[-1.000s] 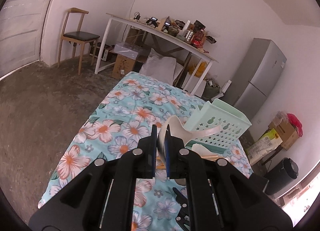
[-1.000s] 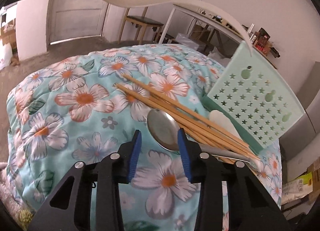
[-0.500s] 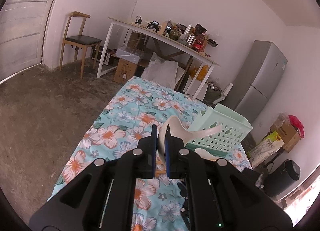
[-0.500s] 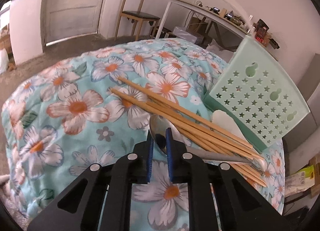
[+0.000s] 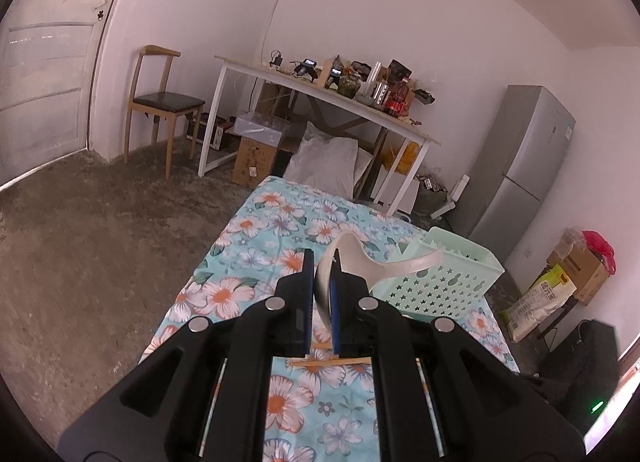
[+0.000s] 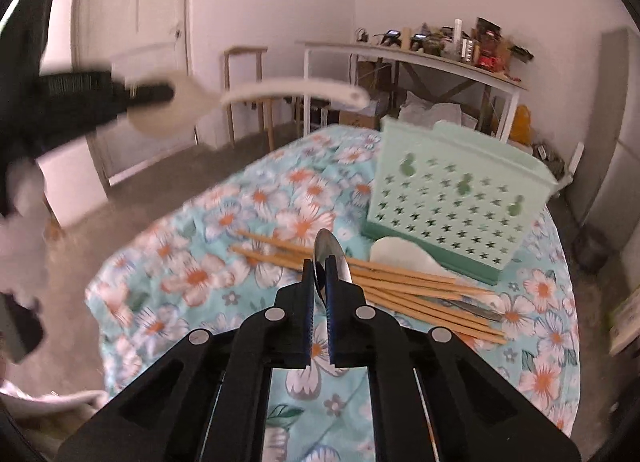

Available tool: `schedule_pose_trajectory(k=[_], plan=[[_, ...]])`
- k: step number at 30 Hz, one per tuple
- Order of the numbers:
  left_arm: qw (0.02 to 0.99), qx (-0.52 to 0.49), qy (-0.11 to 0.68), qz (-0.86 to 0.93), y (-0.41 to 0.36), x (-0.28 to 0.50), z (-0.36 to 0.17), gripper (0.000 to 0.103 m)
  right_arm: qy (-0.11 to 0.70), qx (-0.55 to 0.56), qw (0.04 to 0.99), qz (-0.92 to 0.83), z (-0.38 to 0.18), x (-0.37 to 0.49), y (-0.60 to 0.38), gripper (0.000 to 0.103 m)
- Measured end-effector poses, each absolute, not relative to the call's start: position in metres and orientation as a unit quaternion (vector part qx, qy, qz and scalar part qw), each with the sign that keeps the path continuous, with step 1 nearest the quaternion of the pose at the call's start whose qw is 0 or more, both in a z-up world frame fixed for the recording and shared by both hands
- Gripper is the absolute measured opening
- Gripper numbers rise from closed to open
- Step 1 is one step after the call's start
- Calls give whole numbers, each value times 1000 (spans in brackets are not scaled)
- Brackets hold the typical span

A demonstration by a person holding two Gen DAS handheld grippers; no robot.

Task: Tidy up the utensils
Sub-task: 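Lower the white spoon into the caddy and open the left gripper while the right lifts the steel spoon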

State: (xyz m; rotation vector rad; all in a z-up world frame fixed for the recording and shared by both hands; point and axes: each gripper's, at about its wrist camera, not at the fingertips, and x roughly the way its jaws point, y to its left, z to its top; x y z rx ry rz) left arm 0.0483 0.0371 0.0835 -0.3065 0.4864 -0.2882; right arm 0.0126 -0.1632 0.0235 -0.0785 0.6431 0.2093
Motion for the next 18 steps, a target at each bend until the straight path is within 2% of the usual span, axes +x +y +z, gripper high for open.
schedule_pose_trajectory(k=[10,18], plan=[[956,-128,216,-153,23,44,104,6,272,120,946,129,71,-3,-239,3],[961,-94,196,-172,5,51,124,6,240,190,942,140,88,-5,-286,3]])
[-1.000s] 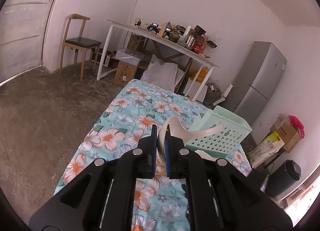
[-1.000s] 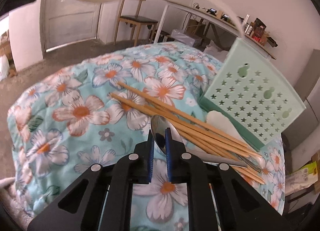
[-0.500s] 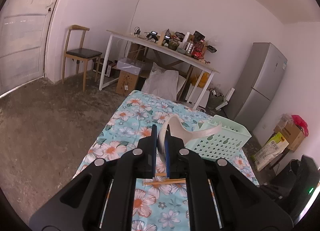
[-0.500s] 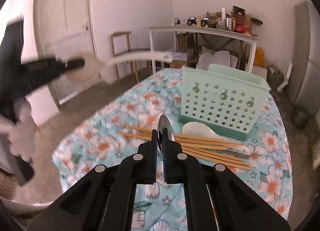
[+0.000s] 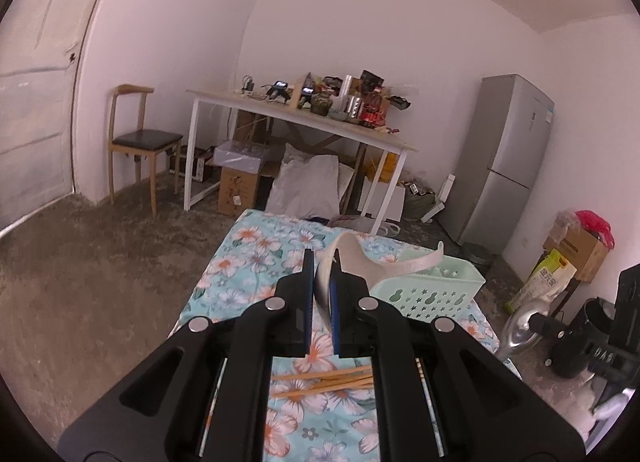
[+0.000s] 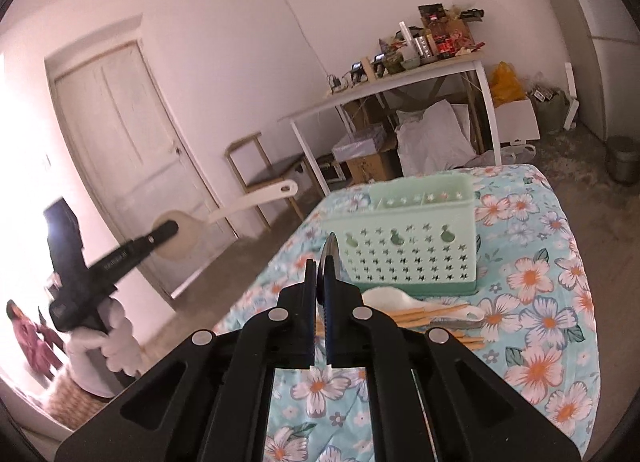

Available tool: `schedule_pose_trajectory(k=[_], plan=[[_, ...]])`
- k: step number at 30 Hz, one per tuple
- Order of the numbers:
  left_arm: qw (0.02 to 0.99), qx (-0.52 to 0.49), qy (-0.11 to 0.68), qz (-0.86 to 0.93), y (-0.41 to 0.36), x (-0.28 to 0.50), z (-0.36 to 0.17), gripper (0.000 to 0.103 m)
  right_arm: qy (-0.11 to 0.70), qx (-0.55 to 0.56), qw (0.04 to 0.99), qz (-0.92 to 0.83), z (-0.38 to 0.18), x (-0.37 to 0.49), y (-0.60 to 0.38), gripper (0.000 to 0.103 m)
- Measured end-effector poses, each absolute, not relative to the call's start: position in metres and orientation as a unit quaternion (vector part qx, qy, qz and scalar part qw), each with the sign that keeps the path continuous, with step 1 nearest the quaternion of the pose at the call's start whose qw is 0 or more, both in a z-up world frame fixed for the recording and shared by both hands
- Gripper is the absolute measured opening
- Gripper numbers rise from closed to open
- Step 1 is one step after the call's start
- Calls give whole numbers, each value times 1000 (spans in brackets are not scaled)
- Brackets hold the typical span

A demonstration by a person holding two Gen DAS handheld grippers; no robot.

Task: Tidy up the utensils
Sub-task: 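Lower the white spoon into the caddy and open the left gripper while the right lifts the steel spoon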

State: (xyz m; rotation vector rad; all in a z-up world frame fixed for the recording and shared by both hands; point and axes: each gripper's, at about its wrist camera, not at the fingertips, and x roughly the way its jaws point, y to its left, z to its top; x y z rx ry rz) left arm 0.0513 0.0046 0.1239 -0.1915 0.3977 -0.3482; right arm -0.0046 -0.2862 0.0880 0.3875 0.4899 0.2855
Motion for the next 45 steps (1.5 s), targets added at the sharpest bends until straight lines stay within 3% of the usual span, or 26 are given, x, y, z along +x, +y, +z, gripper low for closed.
schedule_pose_trajectory(k=[7,18,30,34,41,45], plan=[[962,-39,189,-194,-25,62,143,6,210,205,946,137,104,-9,-314,3],[956,140,195,-170,-83,93,152,6,193,204,950,133,111,-10,-328,3],[906,301,251,-161,-146,148,148,6,192,206,951,129,110,-11,-327,3],[898,291,277,-180,-161,164,143,10,191,208,951,125,111,-13,-328,3],[923,196,262,-204,-155,171,150,35,191,210,952,116,112,-15,-333,3],[939,139,245,-199,-142,167,157,39,182,218,951,121,119,-12,-341,3]])
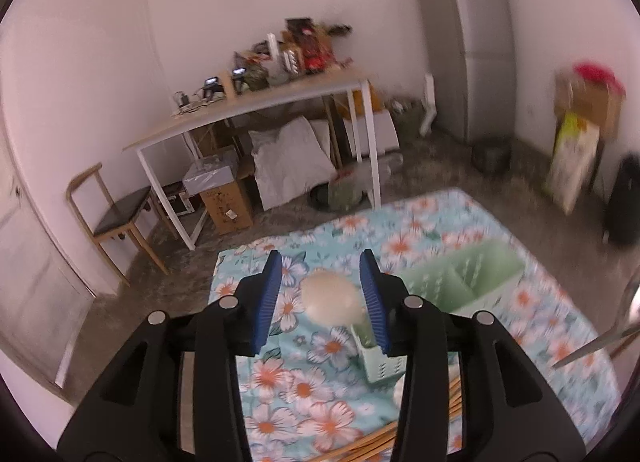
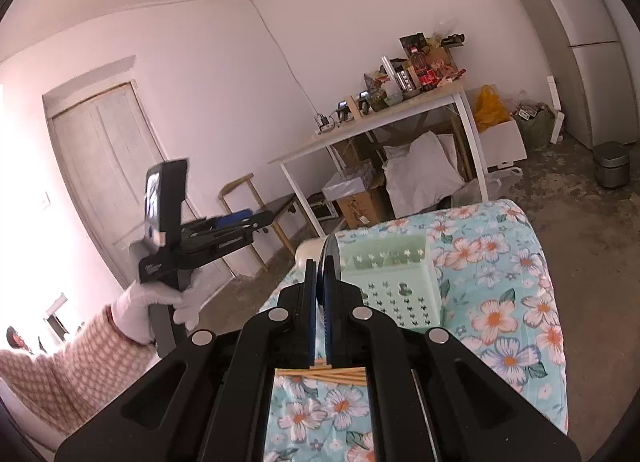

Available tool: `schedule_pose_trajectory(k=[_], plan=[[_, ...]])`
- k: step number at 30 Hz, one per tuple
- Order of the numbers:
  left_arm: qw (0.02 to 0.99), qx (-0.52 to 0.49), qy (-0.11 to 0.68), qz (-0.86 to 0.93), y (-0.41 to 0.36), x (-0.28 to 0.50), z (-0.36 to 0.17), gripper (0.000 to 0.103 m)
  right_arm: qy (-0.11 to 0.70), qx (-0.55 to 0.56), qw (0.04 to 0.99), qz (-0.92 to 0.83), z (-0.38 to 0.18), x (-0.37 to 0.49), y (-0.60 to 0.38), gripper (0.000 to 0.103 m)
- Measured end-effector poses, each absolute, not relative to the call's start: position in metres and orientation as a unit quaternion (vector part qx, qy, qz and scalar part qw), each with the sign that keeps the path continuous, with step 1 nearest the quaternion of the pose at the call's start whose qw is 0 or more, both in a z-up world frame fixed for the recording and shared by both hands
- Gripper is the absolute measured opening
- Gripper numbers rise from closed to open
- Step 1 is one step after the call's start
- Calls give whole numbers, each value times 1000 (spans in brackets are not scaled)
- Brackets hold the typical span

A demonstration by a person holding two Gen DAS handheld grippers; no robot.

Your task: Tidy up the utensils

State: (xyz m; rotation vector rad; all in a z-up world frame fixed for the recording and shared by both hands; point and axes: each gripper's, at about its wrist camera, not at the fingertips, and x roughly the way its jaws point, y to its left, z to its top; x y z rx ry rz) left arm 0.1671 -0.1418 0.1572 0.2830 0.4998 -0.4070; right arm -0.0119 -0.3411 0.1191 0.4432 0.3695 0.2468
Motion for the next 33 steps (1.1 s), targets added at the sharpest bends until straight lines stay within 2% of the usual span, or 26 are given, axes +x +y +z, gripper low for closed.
schedule_pose_trajectory(k=[8,16,22,33], plan=[[950,47,239,-195,-88,133,142,54,135,241,948,161,158,13,-366,3],[941,-11,288,-176,-41,104,83,57,110,255,941,193,177,71,-377,3],[936,-24,311,-161,-17,84,45,58,128,215,954,166,159,117,-370,3],[939,-29,308,-150,0,80,43,60,244,138,951,133,85,162,-345,6]])
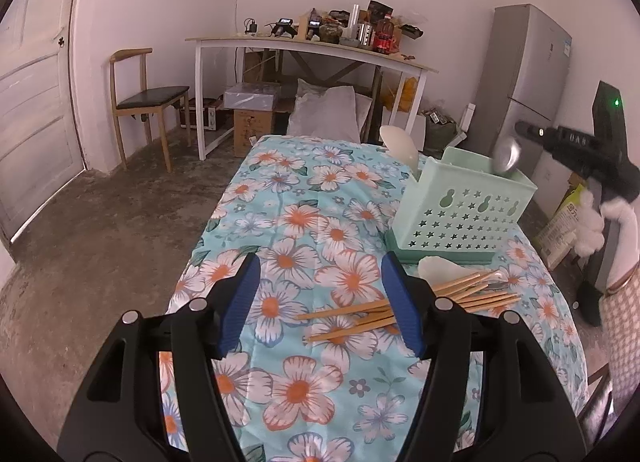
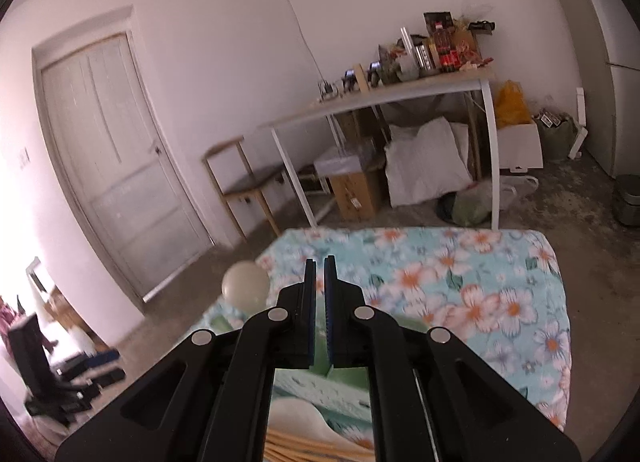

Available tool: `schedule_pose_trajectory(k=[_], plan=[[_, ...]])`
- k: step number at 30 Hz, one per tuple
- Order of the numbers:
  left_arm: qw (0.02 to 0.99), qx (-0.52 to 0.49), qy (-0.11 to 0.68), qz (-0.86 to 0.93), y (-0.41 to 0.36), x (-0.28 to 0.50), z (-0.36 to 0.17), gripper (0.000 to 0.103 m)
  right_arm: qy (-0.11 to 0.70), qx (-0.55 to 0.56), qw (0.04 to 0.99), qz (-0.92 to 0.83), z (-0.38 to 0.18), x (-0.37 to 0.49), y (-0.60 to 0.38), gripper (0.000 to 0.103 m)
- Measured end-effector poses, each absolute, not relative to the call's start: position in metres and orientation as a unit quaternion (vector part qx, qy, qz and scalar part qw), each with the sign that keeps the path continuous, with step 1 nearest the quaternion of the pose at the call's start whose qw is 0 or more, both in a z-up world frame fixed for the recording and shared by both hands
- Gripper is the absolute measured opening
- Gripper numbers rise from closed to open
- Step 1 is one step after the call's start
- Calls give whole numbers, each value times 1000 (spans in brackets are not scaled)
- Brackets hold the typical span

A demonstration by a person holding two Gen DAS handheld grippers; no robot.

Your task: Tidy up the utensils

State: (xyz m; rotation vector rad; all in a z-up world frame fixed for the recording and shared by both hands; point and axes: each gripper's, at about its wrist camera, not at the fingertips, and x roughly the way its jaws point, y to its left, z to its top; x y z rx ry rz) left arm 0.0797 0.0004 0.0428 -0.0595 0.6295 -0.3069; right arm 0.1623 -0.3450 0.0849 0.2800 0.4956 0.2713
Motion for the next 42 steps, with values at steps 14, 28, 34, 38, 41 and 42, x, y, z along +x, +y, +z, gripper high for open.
schedule_pose_trajectory(k=[14,28,34,38,41,42], plan=[[931,-31,327,-159,-14,88,26,64,226,198,941,159,73,86,-356,41],[925,-37,343,-161,-23,90,10,65,406,135,884,188,-42,145,-263,41],[924,-48,348,-152,-11,93,5,65,447,143,863,187,-63,153,-254,39],[922,-56,349,-156,-9,98,3,65,457,148,854,201,-61,138,-246,39],[921,-59,350,-163,-12,101,1,65,460,144,852,204,-59,123,-238,39],[920,-60,350,-165,-13,101,0,65,460,143,852,205,-59,117,-236,39]])
